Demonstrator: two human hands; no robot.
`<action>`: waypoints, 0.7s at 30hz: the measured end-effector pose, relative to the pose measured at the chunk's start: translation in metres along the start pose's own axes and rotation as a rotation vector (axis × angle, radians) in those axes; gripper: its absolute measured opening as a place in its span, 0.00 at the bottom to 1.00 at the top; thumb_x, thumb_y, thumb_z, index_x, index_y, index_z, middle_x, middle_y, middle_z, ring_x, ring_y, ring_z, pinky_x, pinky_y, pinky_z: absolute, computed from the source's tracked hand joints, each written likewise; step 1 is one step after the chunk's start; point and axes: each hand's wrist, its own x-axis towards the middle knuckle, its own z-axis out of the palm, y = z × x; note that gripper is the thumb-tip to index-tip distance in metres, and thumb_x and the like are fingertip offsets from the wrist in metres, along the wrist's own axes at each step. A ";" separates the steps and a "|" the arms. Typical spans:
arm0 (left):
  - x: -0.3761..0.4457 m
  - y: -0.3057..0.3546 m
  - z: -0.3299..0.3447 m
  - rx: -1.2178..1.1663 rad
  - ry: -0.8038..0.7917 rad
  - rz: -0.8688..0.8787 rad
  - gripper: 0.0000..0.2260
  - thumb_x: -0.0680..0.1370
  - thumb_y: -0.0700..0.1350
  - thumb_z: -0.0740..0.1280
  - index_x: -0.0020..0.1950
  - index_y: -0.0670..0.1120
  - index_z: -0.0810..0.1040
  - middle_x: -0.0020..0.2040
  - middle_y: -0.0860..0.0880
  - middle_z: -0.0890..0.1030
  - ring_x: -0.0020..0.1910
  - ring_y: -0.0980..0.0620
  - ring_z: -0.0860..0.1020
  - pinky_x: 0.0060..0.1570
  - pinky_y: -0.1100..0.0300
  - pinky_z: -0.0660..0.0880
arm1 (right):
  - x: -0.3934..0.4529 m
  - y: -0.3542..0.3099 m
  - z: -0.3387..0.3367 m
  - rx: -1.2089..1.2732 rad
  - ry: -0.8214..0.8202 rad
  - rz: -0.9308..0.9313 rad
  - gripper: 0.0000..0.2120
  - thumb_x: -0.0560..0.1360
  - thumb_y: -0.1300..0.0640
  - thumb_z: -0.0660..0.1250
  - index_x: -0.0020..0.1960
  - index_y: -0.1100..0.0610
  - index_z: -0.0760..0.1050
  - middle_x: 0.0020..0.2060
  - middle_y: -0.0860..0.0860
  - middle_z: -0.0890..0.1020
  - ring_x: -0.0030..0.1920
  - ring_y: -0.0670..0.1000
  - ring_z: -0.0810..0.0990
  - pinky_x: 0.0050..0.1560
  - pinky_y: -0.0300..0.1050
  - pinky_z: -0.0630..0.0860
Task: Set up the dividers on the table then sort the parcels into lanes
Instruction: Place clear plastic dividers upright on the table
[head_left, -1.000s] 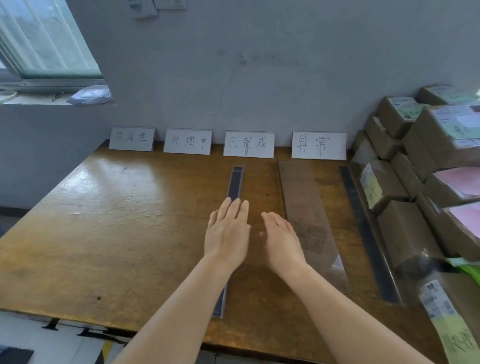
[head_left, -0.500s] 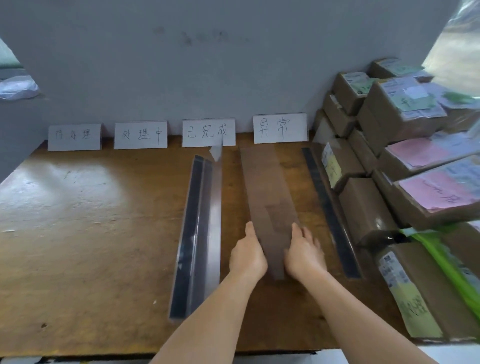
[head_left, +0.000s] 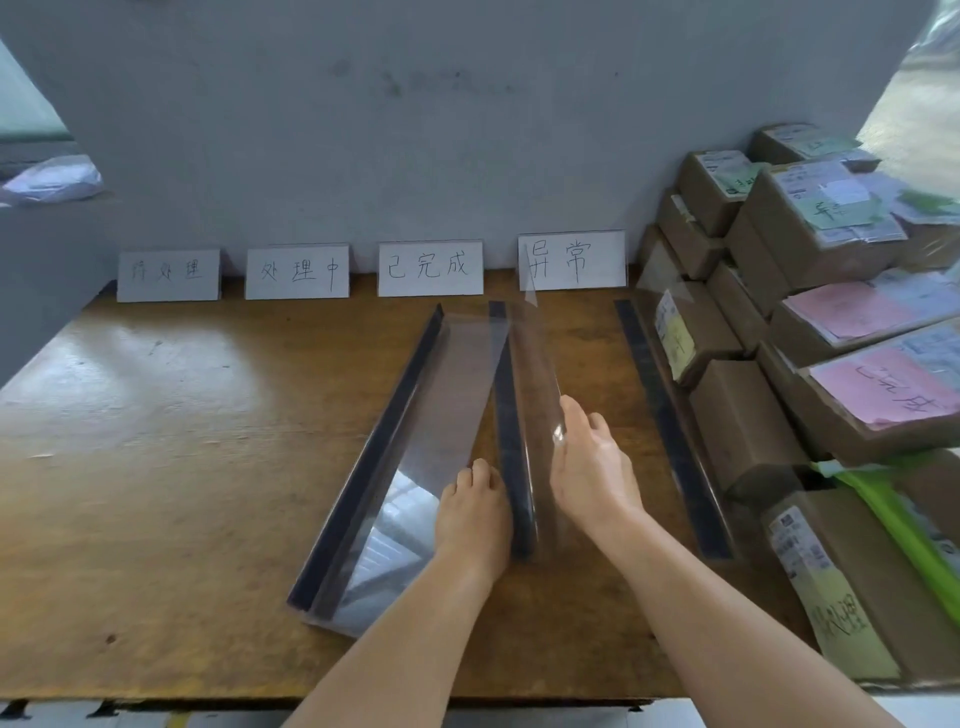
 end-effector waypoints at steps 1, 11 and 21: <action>-0.002 -0.006 0.001 0.030 0.018 0.025 0.24 0.79 0.41 0.63 0.74 0.44 0.61 0.71 0.46 0.63 0.69 0.46 0.64 0.68 0.55 0.63 | -0.001 -0.001 0.000 -0.009 -0.005 -0.008 0.29 0.81 0.60 0.57 0.78 0.49 0.51 0.76 0.57 0.59 0.70 0.58 0.68 0.64 0.50 0.71; 0.007 -0.053 0.008 -0.096 -0.285 -0.339 0.36 0.80 0.57 0.59 0.79 0.44 0.43 0.77 0.37 0.48 0.76 0.35 0.49 0.69 0.40 0.63 | -0.002 -0.016 0.006 -0.043 0.028 0.031 0.32 0.80 0.62 0.59 0.78 0.50 0.49 0.76 0.56 0.56 0.66 0.57 0.73 0.60 0.48 0.74; 0.012 -0.069 -0.003 0.209 -0.359 -0.397 0.27 0.84 0.45 0.51 0.76 0.32 0.45 0.74 0.28 0.55 0.72 0.30 0.59 0.69 0.47 0.66 | 0.019 -0.025 0.010 -0.132 0.050 -0.002 0.33 0.78 0.63 0.61 0.78 0.51 0.49 0.73 0.56 0.62 0.53 0.52 0.79 0.46 0.41 0.78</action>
